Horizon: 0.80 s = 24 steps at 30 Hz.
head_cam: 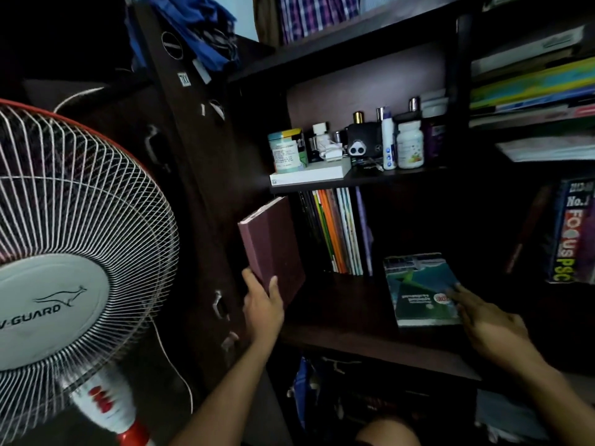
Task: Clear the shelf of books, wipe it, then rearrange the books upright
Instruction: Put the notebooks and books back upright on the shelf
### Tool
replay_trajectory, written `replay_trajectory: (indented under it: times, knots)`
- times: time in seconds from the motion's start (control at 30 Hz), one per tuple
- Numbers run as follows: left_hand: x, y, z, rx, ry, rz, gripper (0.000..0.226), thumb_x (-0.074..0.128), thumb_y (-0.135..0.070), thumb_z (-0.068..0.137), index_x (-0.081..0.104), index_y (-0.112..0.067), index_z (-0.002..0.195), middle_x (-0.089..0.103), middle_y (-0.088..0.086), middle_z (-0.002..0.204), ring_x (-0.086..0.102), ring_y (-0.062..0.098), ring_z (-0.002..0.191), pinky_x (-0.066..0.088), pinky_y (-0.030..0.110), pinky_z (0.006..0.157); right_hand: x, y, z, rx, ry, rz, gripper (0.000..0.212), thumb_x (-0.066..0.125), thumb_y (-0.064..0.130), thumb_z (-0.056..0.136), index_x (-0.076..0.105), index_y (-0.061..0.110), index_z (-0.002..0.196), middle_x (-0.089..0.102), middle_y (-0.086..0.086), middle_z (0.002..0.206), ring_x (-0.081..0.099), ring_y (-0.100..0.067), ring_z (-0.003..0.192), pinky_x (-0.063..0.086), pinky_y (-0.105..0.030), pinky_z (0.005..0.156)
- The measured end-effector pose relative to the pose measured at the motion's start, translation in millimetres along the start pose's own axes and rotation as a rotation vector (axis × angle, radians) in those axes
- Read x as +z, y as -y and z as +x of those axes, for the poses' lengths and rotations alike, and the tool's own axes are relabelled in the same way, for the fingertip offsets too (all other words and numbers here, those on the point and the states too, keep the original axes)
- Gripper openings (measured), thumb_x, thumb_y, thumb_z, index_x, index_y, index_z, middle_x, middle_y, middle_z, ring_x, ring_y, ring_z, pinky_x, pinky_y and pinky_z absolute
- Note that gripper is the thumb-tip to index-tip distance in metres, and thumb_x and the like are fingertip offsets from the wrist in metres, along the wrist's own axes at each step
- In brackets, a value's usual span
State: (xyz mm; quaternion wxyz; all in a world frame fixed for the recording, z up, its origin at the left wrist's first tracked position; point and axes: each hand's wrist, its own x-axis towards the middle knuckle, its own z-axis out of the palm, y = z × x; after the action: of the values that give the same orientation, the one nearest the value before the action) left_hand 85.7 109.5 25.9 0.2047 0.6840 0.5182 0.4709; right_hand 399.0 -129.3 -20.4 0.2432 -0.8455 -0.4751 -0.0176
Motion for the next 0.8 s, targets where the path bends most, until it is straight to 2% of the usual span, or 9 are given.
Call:
replay_trajectory:
  times: [0.07,0.27,0.37,0.53,0.7,0.8]
  knots:
    - [12,-10,4,-0.017,0.000,0.010,0.067,0.048,-0.037,0.104,0.017,-0.011,0.157,0.056,0.032,0.128,0.058,0.049,0.112,0.047,0.048,0.092,-2,4,-2,0.021,0.003,-0.005,0.048,0.024,0.038,0.107,0.026,0.048,0.153,0.015,0.019,0.165,0.037,-0.012,0.144,0.037,-0.037,0.103]
    - [39,-22,30,-0.053,0.007,0.066,0.067,0.042,-0.042,0.105,0.010,-0.014,0.158,0.055,0.026,0.131,0.058,0.046,0.113,0.046,0.047,0.091,-4,7,-3,0.045,0.023,-0.042,0.049,0.026,0.036,0.107,0.022,0.049,0.154,0.010,0.021,0.166,0.036,-0.010,0.143,0.034,-0.035,0.099]
    - [58,-28,48,-0.099,0.040,0.125,0.065,0.039,-0.045,0.105,0.010,-0.017,0.156,0.058,0.022,0.130,0.060,0.043,0.112,0.048,0.048,0.092,-4,12,0,0.088,0.040,-0.037,0.048,0.023,0.039,0.108,0.019,0.047,0.155,0.007,0.019,0.167,0.033,-0.012,0.145,0.030,-0.037,0.104]
    - [95,-46,84,-0.169,0.117,0.199,0.069,0.036,-0.048,0.105,0.002,-0.022,0.159,0.057,0.018,0.137,0.058,0.040,0.118,0.046,0.047,0.099,7,13,24,0.156,0.054,-0.061,0.052,0.022,0.028,0.109,0.013,0.037,0.160,-0.001,0.010,0.168,0.017,-0.011,0.153,0.018,-0.039,0.122]
    - [139,-46,129,-0.289,0.196,0.234,0.078,0.039,-0.051,0.101,-0.010,-0.028,0.157,0.056,0.018,0.136,0.059,0.041,0.115,0.054,0.053,0.093,13,5,34,0.139,0.041,-0.062,0.052,0.019,0.035,0.109,0.010,0.033,0.160,-0.004,0.004,0.169,0.020,-0.012,0.153,0.019,-0.037,0.120]
    - [147,-42,134,-0.259,0.178,0.231,0.078,0.040,-0.048,0.102,-0.010,-0.025,0.157,0.056,0.019,0.135,0.059,0.041,0.114,0.055,0.052,0.092,10,7,32,0.142,0.041,-0.080,0.053,0.019,0.035,0.108,0.008,0.033,0.160,-0.004,0.004,0.169,0.019,-0.012,0.153,0.019,-0.037,0.121]
